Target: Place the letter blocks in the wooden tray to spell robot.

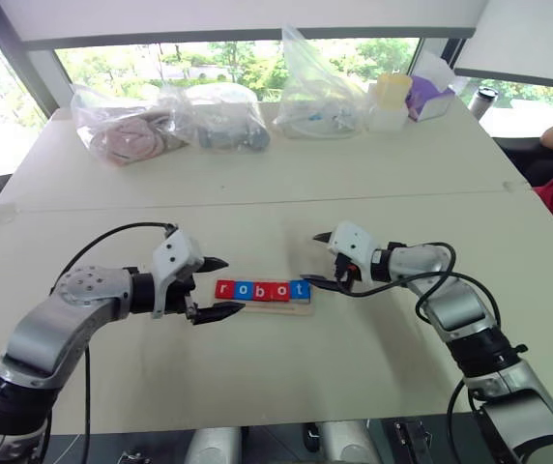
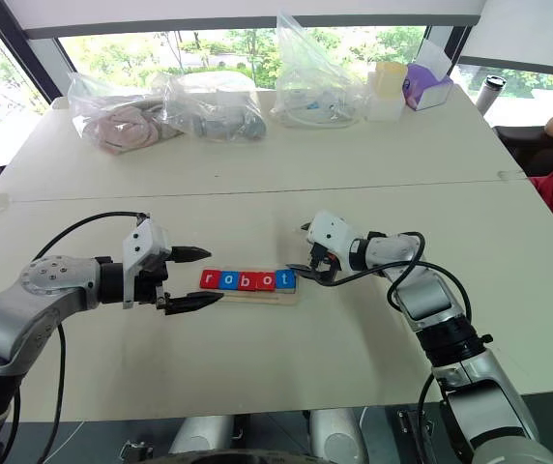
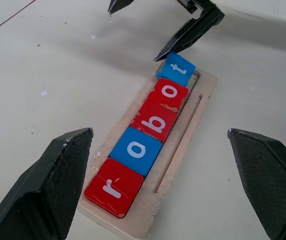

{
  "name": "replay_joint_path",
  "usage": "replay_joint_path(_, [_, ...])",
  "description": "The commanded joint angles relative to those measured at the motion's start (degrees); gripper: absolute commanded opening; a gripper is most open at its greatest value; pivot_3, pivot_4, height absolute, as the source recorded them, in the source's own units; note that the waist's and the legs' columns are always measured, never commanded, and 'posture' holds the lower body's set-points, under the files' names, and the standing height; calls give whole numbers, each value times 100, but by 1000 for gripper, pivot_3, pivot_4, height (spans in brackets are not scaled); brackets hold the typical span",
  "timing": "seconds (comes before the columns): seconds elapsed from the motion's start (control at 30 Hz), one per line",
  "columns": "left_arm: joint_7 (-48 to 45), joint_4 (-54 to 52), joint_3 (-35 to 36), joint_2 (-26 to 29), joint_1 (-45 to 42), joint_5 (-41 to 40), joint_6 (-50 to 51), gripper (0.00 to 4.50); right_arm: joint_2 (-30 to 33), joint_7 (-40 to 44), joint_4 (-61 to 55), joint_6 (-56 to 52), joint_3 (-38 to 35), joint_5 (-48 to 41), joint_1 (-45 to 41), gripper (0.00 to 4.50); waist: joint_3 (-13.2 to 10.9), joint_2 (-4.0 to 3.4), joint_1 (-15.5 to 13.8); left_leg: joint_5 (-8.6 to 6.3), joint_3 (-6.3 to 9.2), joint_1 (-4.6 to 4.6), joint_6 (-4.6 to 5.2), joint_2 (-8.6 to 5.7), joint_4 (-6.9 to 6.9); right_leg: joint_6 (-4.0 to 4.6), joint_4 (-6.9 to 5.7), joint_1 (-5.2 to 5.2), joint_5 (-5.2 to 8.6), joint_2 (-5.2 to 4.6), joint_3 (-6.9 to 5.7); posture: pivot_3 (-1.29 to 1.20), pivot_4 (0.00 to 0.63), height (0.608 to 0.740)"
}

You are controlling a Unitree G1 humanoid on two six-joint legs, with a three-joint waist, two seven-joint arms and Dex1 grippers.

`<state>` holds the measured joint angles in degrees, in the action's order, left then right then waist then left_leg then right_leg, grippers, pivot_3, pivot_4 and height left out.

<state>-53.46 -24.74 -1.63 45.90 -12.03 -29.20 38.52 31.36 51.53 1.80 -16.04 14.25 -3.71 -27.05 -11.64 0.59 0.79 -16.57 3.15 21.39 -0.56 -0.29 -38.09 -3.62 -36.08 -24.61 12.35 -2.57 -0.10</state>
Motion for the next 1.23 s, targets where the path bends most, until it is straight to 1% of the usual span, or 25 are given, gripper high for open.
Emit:
replay_joint_path(0.03, [2, -84, -16, -17, -36, 5, -44, 4500, -10, 60, -410, -61, -123, -178, 115, 4439, 0, 0, 0, 0, 0, 0, 0, 0, 0, 0, 0, 0, 0, 0, 0, 0, 150, 740])
replay_joint_path(0.27, [-15, -51, -42, -36, -72, 25, -63, 4500, -16, 39, -558, -130, -72, -155, 261, 4439, 0, 0, 0, 0, 0, 0, 0, 0, 0, 7, -1, 0, 4, 0, 0, 0, 150, 740])
replay_joint_path(0.53, [-14, -47, -39, -23, -58, 41, -82, 4500, 2, -368, -217, 221, -149, 204, 85, 4439, 0, 0, 1, 0, -1, 0, 0, -1, 0, 8, 0, 0, 5, 0, 0, 0, 150, 740])
replay_joint_path(0.67, [-2, -74, 144, -8, 10, -64, -40, 4500, 31, -539, -144, 314, -313, 236, -7, 4439, 0, 0, 1, 0, -1, -1, 0, -2, 0, 8, 0, 0, 5, 1, 0, 0, 150, 740])
replay_joint_path(0.73, [-78, -123, 430, 135, 218, -172, -22, 4500, 154, -536, -473, 79, -607, 15, 84, 4439, 0, 0, 4, 0, 0, 0, 0, -1, 0, 7, 0, 0, 4, 0, 0, 0, 150, 740])
replay_joint_path(0.8, [-156, -199, 768, 323, 552, -263, 30, 4500, 149, -469, -1158, -707, -1086, -682, 331, 4439, 0, 0, 0, 0, 1, 0, 0, 2, 0, 5, -1, -1, 3, -1, 1, 0, 150, 740])
replay_joint_path(0.9, [-206, -294, 1375, 519, 1219, -396, 76, 4500, 293, -329, -2389, -2229, -1854, -2059, 968, 4439, 1, -1, -11, 0, 21, 2, 1, 11, 12, 2, 0, -4, 4, -2, 0, 0, 150, 740])
replay_joint_path(1.0, [-7, -87, 1716, 436, 1760, -168, -164, 4500, 344, -481, -3104, -3161, -2537, -3002, 1687, 4439, 2, -3, -32, -1, 27, 1, 2, 13, 14, 5, 2, -2, 10, -7, -1, 0, 150, 740])
replay_joint_path(1.07, [111, 1, 1876, 319, 1929, -186, -201, 4500, 369, -621, -3304, -3582, -2862, -3430, 2019, 4439, 2, -3, -31, -1, 24, 0, 2, 11, 11, 9, 8, 2, 12, -10, 0, 0, 150, 740])
replay_joint_path(1.1, [165, -9, 1972, 250, 1977, -271, -157, 4500, 484, -567, -3403, -3677, -2953, -3552, 2226, 4439, 1, -1, -27, -1, 19, -1, 2, 11, 4, 3, 8, 2, 14, -11, 1, 0, 150, 740])
replay_joint_path(1.23, [264, -74, 2184, 140, 2090, -422, -73, 4500, 787, -538, -3618, -3849, -3123, -3804, 2651, 4439, 2, -1, -21, -1, 13, -2, 0, 13, -8, -9, 12, 5, 22, -14, 2, 0, 150, 740])
